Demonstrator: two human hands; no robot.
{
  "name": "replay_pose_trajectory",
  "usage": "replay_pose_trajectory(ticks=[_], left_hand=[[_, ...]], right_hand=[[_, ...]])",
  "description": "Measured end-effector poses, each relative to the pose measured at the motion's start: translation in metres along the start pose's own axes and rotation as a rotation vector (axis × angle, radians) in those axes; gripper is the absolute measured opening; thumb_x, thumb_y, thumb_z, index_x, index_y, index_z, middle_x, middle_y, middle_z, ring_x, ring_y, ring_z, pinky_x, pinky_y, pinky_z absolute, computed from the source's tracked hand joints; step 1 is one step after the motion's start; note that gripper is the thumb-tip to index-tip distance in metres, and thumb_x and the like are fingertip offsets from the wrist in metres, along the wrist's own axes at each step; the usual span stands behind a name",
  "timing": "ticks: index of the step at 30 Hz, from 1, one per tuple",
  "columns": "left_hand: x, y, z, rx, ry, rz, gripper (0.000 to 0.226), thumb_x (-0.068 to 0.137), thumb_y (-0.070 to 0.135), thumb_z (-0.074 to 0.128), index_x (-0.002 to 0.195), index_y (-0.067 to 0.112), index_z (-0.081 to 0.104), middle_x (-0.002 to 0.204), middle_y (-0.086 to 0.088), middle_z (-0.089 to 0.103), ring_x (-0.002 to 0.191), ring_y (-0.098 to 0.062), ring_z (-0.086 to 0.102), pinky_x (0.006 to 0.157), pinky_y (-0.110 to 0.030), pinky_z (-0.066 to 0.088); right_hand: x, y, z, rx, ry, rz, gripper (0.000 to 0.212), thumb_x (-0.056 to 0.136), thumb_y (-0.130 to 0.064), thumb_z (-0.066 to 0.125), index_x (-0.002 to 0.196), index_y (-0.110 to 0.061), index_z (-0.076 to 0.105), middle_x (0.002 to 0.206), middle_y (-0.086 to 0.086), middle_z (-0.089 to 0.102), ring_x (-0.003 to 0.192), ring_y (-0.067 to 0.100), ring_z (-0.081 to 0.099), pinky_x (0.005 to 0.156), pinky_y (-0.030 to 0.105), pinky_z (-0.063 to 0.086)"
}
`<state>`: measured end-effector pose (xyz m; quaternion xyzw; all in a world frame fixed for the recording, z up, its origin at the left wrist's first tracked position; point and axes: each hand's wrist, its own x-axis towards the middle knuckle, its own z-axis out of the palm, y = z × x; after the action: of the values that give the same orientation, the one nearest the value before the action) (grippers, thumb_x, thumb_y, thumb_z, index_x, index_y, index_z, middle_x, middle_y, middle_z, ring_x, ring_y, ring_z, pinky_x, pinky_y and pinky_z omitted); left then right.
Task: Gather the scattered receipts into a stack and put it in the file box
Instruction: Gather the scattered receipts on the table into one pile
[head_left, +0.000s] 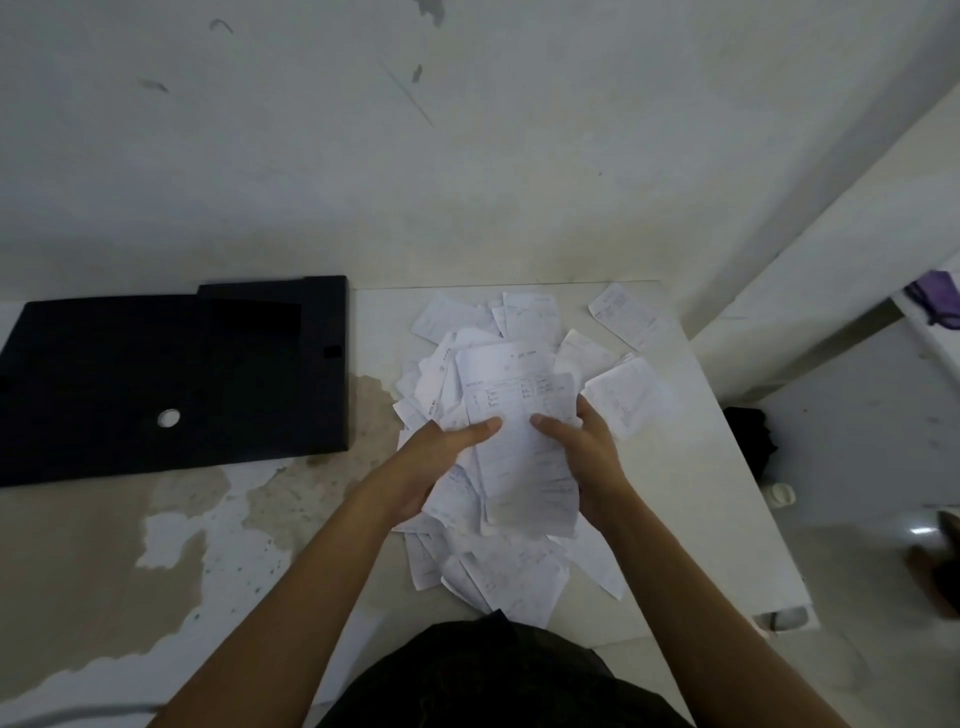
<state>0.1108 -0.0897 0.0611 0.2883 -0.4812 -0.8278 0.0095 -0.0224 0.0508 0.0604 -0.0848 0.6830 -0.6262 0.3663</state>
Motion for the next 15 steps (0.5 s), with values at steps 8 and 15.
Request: replay_pose_trajectory(ticks=[8, 15], left_hand=[[0.007, 0.001, -0.010, -0.162, 0.290, 0.042, 0.048, 0.082, 0.025, 0.076, 0.127, 0.017, 0.061, 0.117, -0.001, 0.072, 0.106, -0.020, 0.068, 0.099, -0.043, 0.051], [0.006, -0.001, -0.024, -0.294, 0.193, 0.056, 0.044, 0.087, 0.014, 0.071, 0.129, 0.018, 0.060, 0.124, -0.005, 0.069, 0.111, -0.023, 0.067, 0.098, -0.050, 0.050]], right_hand=[[-0.004, 0.015, 0.001, 0.019, -0.006, 0.216, 0.033, 0.094, -0.039, 0.062, 0.121, -0.021, 0.063, 0.119, 0.004, 0.071, 0.106, 0.023, 0.069, 0.094, 0.042, 0.056], [-0.001, 0.008, 0.005, -0.054, 0.124, 0.120, 0.022, 0.101, -0.040, 0.047, 0.099, -0.038, 0.069, 0.094, -0.008, 0.074, 0.085, 0.017, 0.069, 0.070, 0.037, 0.060]])
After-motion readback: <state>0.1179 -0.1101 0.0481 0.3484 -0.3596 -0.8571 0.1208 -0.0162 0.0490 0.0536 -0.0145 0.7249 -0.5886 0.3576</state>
